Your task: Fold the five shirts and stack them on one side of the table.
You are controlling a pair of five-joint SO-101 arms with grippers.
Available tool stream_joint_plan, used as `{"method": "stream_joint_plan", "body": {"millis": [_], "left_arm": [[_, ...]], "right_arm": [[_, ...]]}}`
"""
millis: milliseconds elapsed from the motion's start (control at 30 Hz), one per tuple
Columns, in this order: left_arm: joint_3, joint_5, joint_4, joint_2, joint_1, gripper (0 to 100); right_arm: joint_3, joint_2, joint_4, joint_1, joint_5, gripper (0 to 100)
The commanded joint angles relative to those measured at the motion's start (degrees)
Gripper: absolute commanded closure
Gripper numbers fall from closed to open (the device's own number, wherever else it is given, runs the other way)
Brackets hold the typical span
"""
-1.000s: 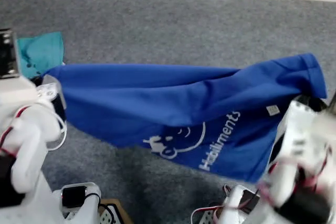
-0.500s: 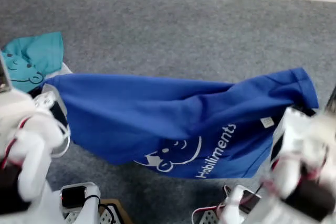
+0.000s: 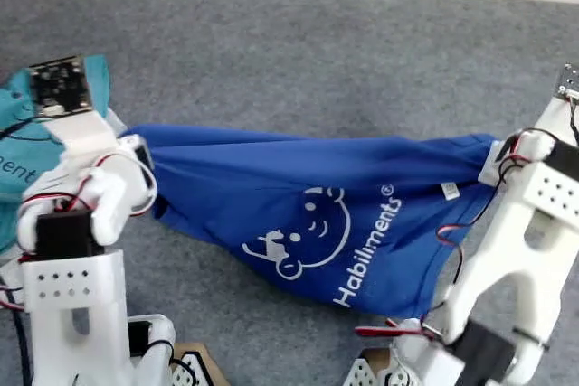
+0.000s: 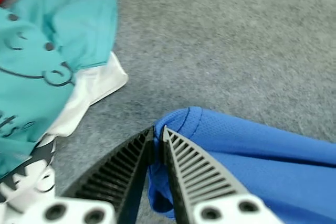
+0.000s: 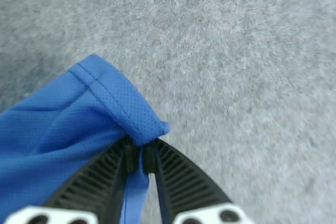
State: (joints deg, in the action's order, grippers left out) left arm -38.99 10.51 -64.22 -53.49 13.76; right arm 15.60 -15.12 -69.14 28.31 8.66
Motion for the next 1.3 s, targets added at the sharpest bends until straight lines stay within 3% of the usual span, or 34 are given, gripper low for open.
{"method": "stream_joint_plan", "body": {"millis": [0, 133, 333, 600, 867, 967, 1100, 1267], "left_arm": [[-1.8, 0.2, 5.8, -0.4, 0.2, 99], [-2.7, 0.2, 10.4, 3.0, 0.2, 99], [8.0, 3.3, 11.3, 23.1, 0.2, 99], [27.0, 5.0, 11.3, 44.4, -5.0, 99], [44.8, 5.0, 11.2, 63.0, -7.2, 99], [51.4, 4.7, 9.2, 68.4, -6.8, 99], [60.1, 4.9, 3.1, 72.9, -4.6, 83], [69.0, 4.7, -5.9, 73.0, -4.1, 56]], "right_arm": [[-2.0, 3.6, 8.0, 1.4, -2.5, 99.3], [-2.0, 8.6, 17.1, 1.3, -6.3, 99.3], [-2.1, 13.3, 26.3, -2.2, -10.6, 99.3], [-12.3, 22.4, 26.7, -7.3, -13.7, 99.3], [-34.2, 41.2, 26.4, -9.5, -13.5, 98.8], [-41.9, 46.5, 21.8, -8.8, -12.3, 85.9], [-50.0, 49.7, 13.0, -8.3, -11.9, 70.7], [-60.1, 49.5, 2.9, -8.0, -11.8, 74.8]]}}
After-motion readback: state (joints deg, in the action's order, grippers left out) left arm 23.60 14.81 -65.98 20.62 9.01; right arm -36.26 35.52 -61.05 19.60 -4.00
